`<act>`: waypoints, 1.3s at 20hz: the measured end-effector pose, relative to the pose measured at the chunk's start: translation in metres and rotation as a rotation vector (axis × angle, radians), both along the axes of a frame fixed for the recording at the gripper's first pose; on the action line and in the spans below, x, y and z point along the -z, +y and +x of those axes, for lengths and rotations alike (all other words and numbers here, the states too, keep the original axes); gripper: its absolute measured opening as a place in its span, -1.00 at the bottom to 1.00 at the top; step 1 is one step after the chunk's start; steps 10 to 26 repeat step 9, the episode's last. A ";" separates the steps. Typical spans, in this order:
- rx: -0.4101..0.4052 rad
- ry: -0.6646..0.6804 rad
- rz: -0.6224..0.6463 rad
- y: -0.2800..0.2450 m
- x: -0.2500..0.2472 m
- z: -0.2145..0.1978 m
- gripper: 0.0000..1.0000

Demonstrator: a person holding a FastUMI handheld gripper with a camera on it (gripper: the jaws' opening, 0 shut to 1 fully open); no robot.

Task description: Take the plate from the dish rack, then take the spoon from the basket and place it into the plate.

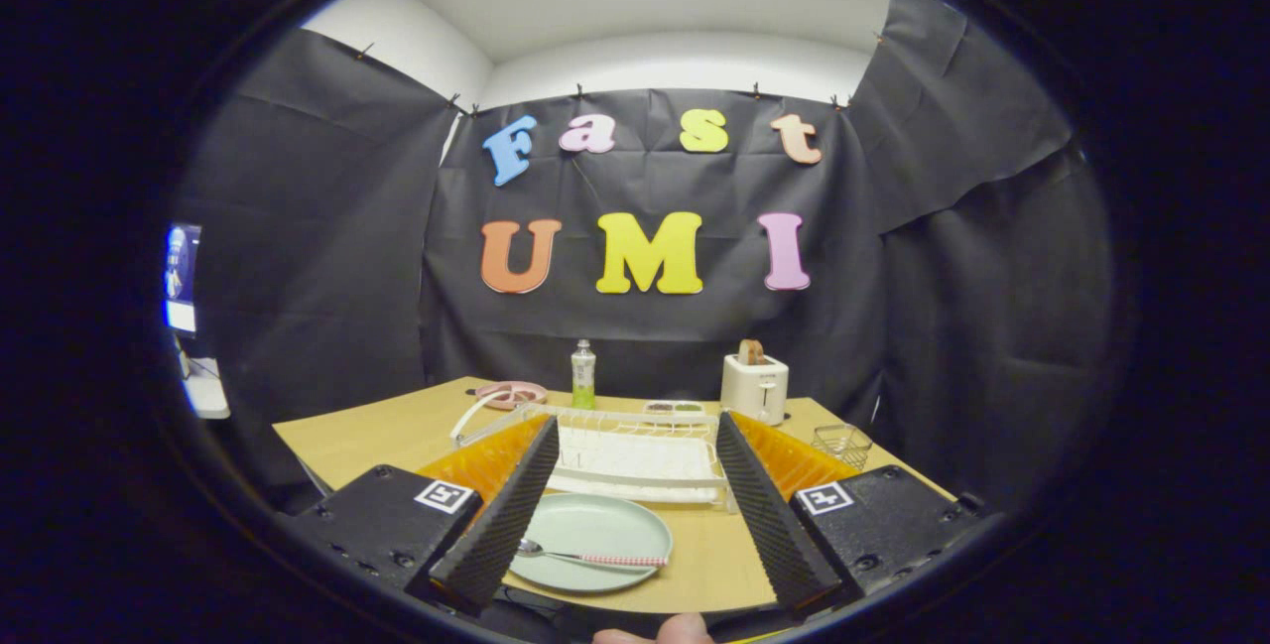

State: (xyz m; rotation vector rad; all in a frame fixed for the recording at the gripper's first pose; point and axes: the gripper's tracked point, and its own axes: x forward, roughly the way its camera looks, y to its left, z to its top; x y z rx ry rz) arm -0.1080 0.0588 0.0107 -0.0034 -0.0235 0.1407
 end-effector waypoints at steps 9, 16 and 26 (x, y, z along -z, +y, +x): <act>0.031 0.012 0.018 -0.011 0.013 -0.013 1.00; 0.031 0.012 0.018 -0.011 0.013 -0.013 1.00; 0.031 0.012 0.018 -0.011 0.013 -0.013 1.00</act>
